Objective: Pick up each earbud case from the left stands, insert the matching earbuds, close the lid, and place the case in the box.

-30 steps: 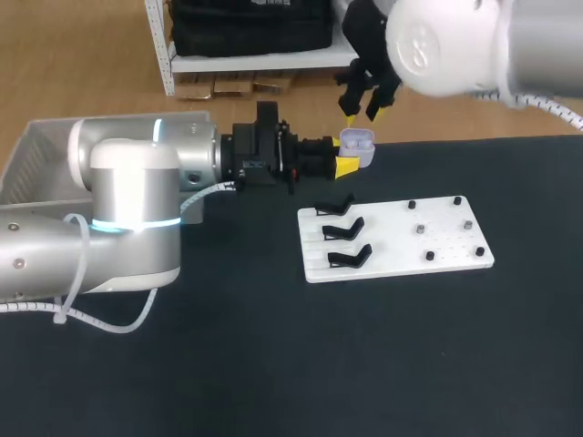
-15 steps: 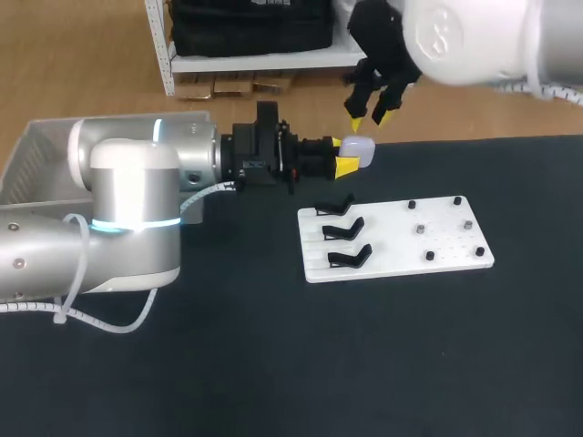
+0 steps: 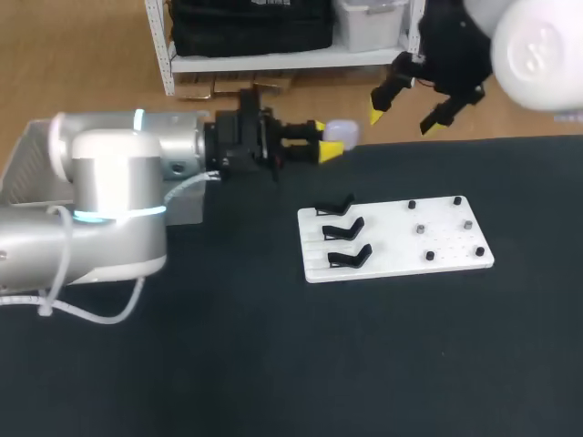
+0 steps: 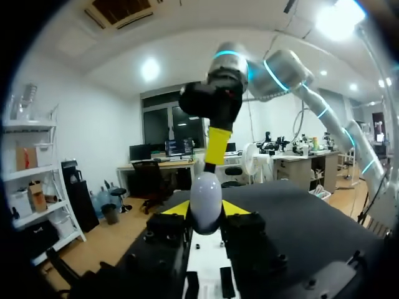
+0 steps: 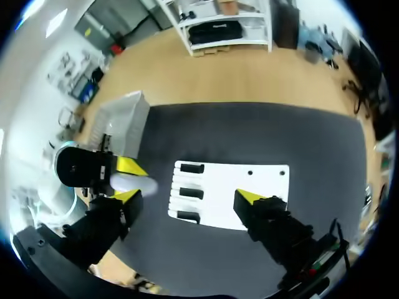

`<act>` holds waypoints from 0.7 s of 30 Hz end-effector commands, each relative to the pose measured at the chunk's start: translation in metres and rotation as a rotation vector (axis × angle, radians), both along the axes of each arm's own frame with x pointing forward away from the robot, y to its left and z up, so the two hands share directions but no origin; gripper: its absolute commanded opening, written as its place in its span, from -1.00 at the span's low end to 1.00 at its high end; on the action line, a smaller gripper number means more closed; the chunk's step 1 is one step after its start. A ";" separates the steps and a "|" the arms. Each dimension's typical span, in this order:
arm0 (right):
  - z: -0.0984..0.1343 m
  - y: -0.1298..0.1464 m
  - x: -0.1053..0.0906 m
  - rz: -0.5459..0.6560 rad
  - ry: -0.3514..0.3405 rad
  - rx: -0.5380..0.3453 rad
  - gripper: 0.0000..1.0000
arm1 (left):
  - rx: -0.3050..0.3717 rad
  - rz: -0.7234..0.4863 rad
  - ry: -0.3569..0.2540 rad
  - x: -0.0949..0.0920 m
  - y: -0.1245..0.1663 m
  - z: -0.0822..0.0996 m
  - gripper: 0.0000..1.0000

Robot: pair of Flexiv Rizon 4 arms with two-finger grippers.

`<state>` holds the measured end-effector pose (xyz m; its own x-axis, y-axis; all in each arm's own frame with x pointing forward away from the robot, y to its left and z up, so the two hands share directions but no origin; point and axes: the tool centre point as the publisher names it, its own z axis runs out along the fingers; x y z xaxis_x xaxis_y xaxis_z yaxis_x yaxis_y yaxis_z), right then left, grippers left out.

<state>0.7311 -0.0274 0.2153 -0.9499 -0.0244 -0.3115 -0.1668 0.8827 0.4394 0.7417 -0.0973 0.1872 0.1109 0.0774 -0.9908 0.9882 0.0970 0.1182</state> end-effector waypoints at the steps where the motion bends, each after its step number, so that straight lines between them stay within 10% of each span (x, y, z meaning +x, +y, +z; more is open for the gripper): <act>1: -0.005 -0.007 -0.016 -0.153 -0.182 0.107 1.00 | 0.037 0.057 -0.053 -0.020 0.061 0.026 -1.00; 11: -0.005 -0.007 -0.016 -0.153 -0.182 0.107 1.00 | 0.165 0.064 -0.130 0.008 0.186 0.044 -1.00; 21: -0.005 -0.007 -0.016 -0.153 -0.182 0.107 1.00 | 0.163 0.178 -0.100 0.059 0.270 -0.014 -1.00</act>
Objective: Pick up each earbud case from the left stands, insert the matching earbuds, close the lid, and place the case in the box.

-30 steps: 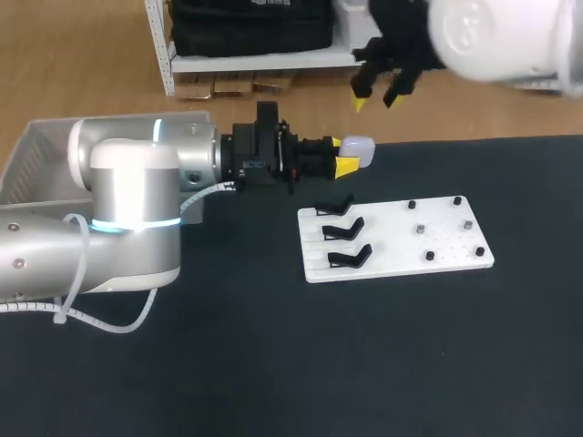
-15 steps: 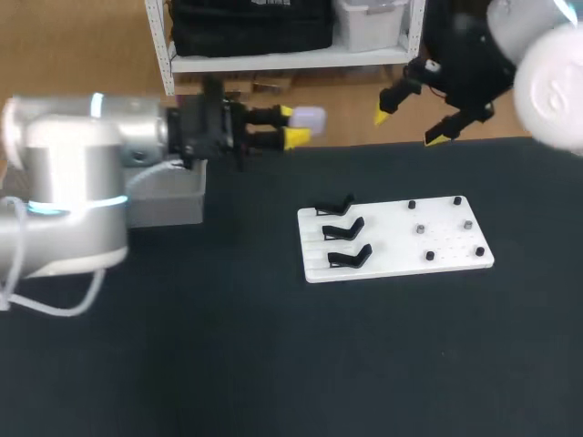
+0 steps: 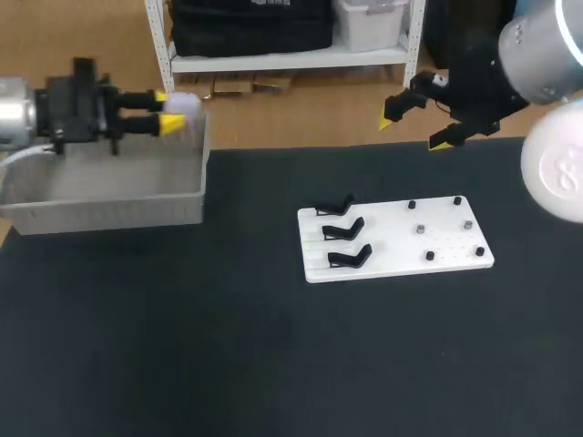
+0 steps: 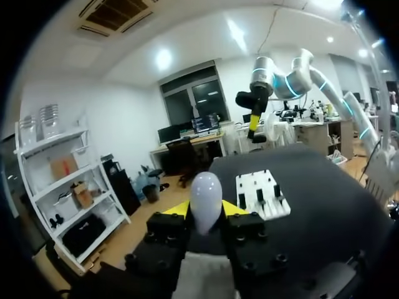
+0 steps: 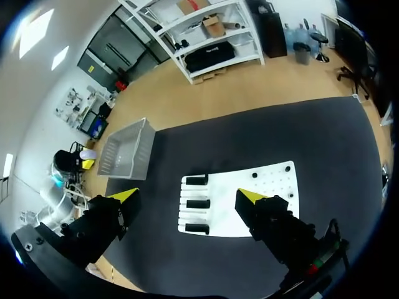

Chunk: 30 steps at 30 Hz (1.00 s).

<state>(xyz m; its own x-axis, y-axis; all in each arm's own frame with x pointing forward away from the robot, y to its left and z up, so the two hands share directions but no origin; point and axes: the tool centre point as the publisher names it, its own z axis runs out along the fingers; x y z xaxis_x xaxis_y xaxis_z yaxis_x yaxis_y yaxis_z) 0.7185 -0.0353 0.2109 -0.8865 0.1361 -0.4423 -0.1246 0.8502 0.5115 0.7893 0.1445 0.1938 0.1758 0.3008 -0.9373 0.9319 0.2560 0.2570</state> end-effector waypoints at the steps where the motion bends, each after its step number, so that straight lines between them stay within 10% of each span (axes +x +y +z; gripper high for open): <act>1: 0.000 0.001 -0.003 -0.025 -0.032 -0.001 1.00 | -0.025 -0.006 0.004 0.014 0.031 -0.027 -1.00; 15: 0.000 0.001 -0.003 -0.025 -0.032 -0.001 1.00 | 0.088 0.158 0.227 0.042 0.059 -0.109 -1.00; 16: 0.000 0.001 -0.003 -0.025 -0.032 -0.001 1.00 | 0.110 0.160 0.244 0.042 0.059 -0.110 -0.85; 17: 0.000 0.001 -0.003 -0.025 -0.032 -0.001 1.00 | 0.125 0.157 0.254 0.043 0.059 -0.112 -0.18; 18: 0.000 0.001 -0.003 -0.025 -0.032 -0.001 1.00 | 0.125 0.157 0.254 0.043 0.059 -0.112 1.00; 30: 0.000 0.001 -0.003 -0.025 -0.032 -0.001 1.00 | 0.149 0.149 0.229 0.003 0.047 -0.077 1.00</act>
